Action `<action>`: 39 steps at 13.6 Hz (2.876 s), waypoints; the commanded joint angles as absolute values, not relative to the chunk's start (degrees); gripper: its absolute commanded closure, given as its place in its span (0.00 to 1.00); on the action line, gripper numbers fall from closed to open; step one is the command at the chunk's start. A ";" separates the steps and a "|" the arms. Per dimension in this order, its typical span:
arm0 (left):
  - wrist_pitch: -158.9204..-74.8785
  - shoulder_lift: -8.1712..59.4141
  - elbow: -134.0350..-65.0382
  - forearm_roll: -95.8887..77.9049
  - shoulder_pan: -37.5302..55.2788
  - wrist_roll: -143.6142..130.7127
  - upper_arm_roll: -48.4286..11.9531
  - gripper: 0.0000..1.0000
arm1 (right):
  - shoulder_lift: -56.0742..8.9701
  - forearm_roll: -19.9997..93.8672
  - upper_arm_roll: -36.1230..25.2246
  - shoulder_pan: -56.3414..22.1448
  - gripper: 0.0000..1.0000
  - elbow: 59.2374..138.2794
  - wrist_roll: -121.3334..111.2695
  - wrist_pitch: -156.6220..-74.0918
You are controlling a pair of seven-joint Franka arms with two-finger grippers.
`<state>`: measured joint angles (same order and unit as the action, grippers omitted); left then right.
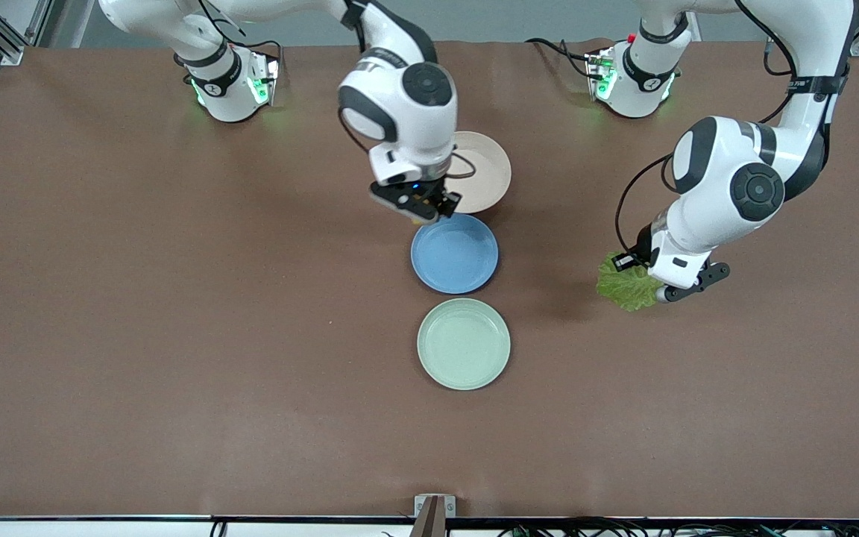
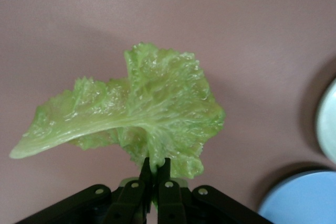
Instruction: Pick lemon and lettuce from plates
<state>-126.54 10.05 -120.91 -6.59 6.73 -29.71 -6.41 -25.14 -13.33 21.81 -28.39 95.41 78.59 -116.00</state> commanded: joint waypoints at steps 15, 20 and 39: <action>-146.87 17.66 -131.40 -4.75 0.18 -8.17 -6.77 0.96 | -15.72 -8.44 22.85 18.80 0.99 128.14 11.09 -144.39; -146.34 16.18 -130.08 -4.22 0.52 -8.79 -6.86 0.00 | -19.68 -9.23 22.76 19.42 0.98 130.69 10.28 -149.24; -93.97 -0.79 -98.20 -0.26 -1.93 -2.03 -6.42 0.00 | -20.57 -10.28 23.11 18.54 0.00 107.53 7.92 -117.65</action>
